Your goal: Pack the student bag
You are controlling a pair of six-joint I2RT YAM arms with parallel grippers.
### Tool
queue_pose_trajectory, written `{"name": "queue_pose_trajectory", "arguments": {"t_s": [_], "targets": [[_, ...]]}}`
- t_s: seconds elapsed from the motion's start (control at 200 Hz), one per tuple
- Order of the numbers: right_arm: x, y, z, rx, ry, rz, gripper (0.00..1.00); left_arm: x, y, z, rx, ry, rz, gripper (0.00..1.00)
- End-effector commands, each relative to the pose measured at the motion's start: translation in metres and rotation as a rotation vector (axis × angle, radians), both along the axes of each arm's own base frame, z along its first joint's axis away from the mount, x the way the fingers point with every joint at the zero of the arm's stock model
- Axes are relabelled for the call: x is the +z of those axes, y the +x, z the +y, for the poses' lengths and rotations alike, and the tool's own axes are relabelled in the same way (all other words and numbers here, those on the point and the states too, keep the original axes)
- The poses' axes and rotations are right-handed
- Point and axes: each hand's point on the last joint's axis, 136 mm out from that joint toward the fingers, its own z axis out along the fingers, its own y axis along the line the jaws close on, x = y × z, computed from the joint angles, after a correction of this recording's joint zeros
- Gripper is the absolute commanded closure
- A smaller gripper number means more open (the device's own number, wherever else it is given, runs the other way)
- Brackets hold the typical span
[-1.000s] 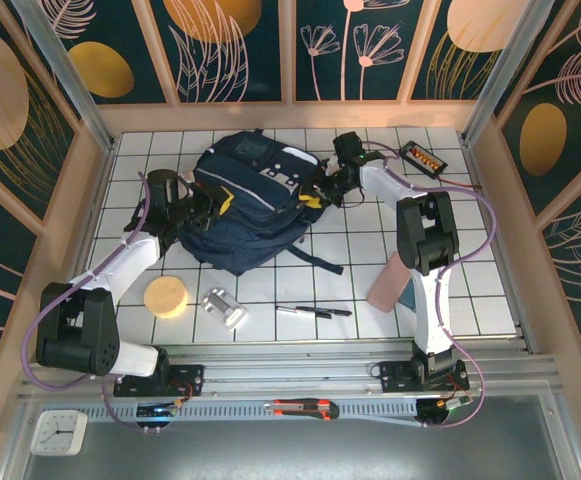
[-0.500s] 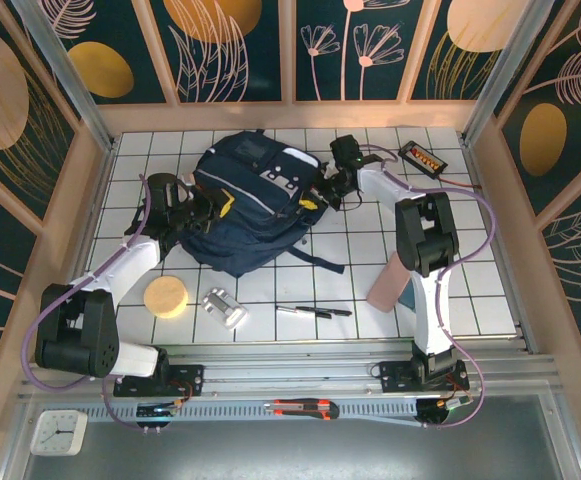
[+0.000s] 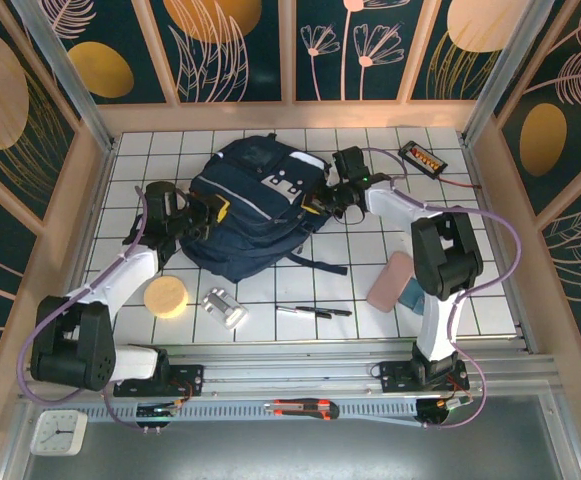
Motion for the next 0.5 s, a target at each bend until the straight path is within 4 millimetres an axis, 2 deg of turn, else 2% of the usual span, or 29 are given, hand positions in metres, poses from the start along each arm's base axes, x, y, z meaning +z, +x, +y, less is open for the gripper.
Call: {"name": "queue_pose_trajectory", "arguments": {"t_s": [0.0, 0.09, 0.135, 0.175, 0.27, 0.495], "targets": [[0.019, -0.007, 0.008, 0.056, 0.033, -0.057, 0.98, 0.046, 0.013, 0.011, 0.095, -0.035, -0.145, 1.00], [0.014, -0.013, 0.011, 0.075, 0.051, -0.013, 0.86, 0.045, 0.012, 0.009, 0.082, -0.053, -0.142, 1.00], [0.011, -0.014, 0.011, 0.077, 0.055, -0.002, 0.76, 0.045, 0.010, 0.008, 0.080, -0.062, -0.143, 1.00], [0.010, -0.015, 0.012, 0.080, 0.065, 0.006, 0.72, 0.046, 0.010, 0.007, 0.075, -0.063, -0.146, 1.00], [0.011, -0.015, 0.017, 0.084, 0.092, 0.010, 0.69, 0.048, 0.008, 0.007, 0.069, -0.062, -0.150, 1.00], [0.010, -0.014, 0.021, 0.086, 0.103, 0.030, 0.70, 0.049, 0.004, 0.010, 0.076, -0.048, -0.150, 1.00]]}}
